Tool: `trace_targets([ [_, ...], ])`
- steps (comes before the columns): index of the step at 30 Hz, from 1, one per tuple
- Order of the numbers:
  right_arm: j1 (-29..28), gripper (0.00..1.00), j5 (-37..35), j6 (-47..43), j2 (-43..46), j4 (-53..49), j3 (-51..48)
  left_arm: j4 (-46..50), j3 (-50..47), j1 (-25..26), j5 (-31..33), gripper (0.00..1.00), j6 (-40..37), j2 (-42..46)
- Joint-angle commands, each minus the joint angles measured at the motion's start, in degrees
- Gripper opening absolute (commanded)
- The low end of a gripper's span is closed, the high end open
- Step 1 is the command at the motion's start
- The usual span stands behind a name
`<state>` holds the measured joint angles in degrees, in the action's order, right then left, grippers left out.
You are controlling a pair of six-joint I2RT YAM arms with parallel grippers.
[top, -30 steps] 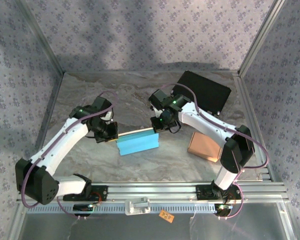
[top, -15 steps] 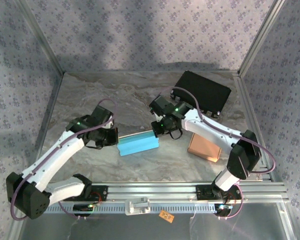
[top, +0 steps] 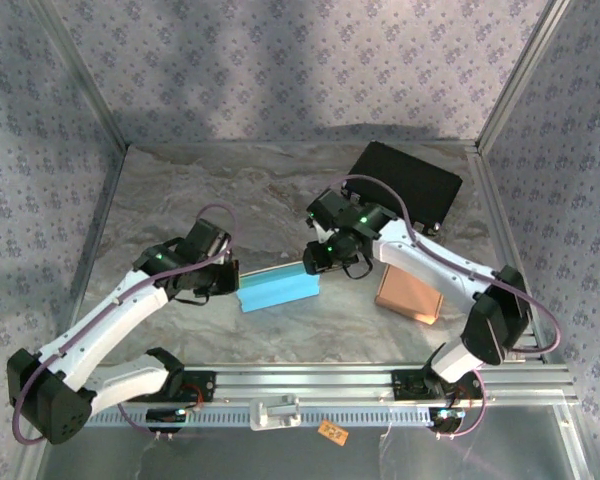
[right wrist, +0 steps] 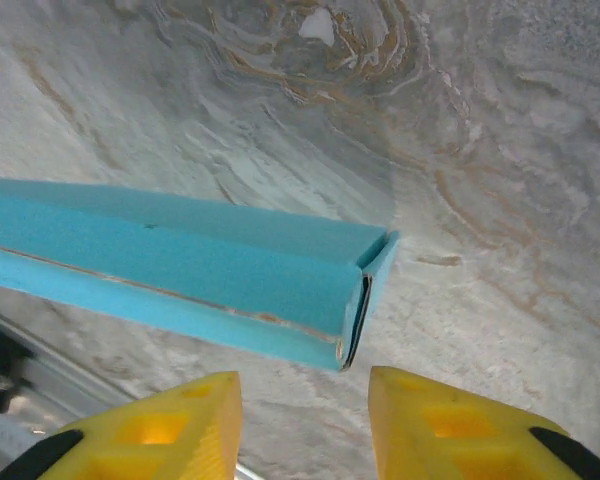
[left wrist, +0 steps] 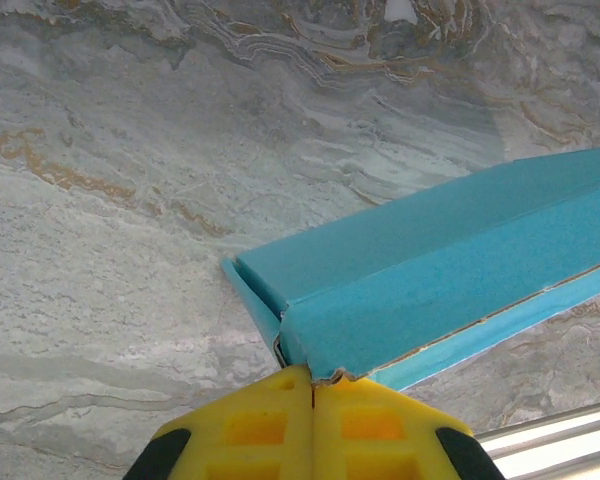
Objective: Fold the paper box
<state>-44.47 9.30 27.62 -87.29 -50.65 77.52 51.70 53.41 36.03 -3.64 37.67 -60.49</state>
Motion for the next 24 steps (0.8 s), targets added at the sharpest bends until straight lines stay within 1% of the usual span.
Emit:
trace_targets([
  [1,2.87,0.50,7.57,9.75,5.52,1.91,-1.29,2.41,-1.12,0.47,0.65,0.00,1.18,-0.86],
  [3,4.52,0.60,10.45,18.11,7.67,5.31,-4.13,2.44,-1.04,0.71,0.69,0.00,1.35,-0.86],
  [5,6.11,0.68,13.14,27.46,9.49,10.69,-8.41,2.42,-1.01,0.73,0.64,0.00,1.53,-0.95],
  [8,7.69,0.73,16.57,40.23,11.15,19.62,-15.88,2.39,-0.65,1.06,0.64,0.00,1.70,-1.29],
  [11,9.23,0.79,16.41,46.07,12.30,22.89,-18.21,2.52,-0.68,1.32,0.80,0.00,1.84,-1.30],
  [15,10.20,0.80,18.63,51.84,11.61,28.70,-20.12,2.85,-0.76,1.58,0.73,0.00,2.05,-1.20],
  [20,9.01,0.75,18.89,53.06,10.71,28.33,-21.63,2.88,-0.24,1.57,0.73,0.00,1.97,-1.29],
  [24,8.83,0.71,19.29,54.90,10.47,30.64,-24.98,2.77,0.02,1.56,0.61,0.00,2.14,-1.63],
])
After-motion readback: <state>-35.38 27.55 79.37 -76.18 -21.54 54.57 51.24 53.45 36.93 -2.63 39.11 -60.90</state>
